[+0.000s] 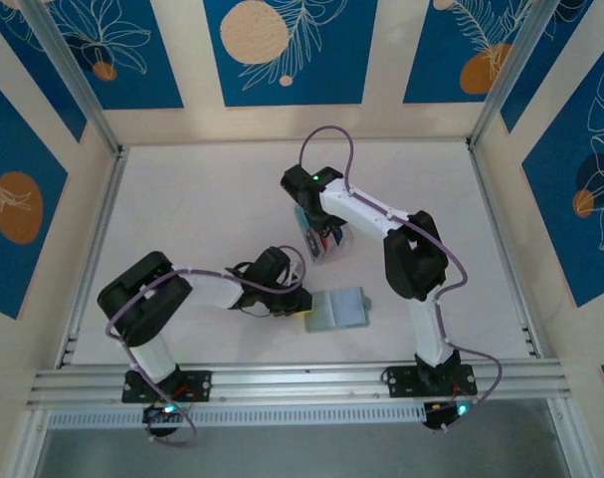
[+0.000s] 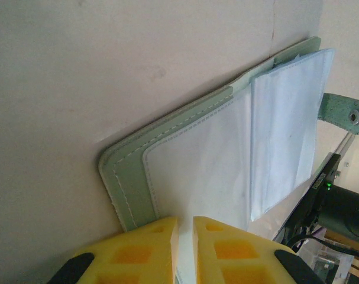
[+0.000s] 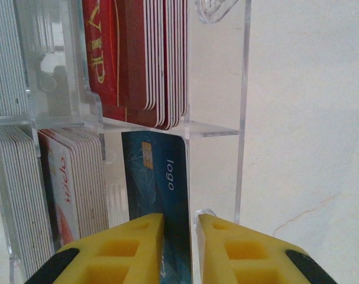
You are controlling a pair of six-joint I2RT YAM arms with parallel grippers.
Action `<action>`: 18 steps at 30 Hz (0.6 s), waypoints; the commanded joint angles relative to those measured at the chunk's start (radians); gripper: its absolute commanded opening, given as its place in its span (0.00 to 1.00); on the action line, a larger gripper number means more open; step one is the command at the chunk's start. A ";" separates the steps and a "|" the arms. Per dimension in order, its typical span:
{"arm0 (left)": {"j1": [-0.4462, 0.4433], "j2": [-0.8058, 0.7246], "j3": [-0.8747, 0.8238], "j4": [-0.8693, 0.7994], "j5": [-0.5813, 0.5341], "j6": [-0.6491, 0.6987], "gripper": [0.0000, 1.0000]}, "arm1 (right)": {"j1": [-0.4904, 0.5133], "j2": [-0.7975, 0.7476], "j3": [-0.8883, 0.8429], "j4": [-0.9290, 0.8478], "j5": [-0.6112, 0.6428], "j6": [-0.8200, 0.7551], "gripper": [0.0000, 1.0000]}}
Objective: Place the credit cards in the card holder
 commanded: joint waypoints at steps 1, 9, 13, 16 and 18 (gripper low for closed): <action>0.009 0.003 -0.034 -0.081 -0.024 -0.006 0.16 | 0.004 0.007 0.013 -0.024 0.042 -0.009 0.23; 0.009 0.005 -0.046 -0.068 -0.023 -0.010 0.16 | 0.009 0.000 0.026 -0.041 0.056 -0.010 0.23; 0.009 0.005 -0.044 -0.067 -0.024 -0.010 0.16 | 0.010 -0.001 0.034 -0.044 0.056 -0.013 0.23; 0.009 0.005 -0.046 -0.064 -0.024 -0.012 0.16 | 0.012 0.000 0.043 -0.051 0.059 -0.014 0.23; 0.009 0.002 -0.049 -0.063 -0.024 -0.011 0.16 | 0.012 -0.001 0.044 -0.053 0.059 -0.014 0.23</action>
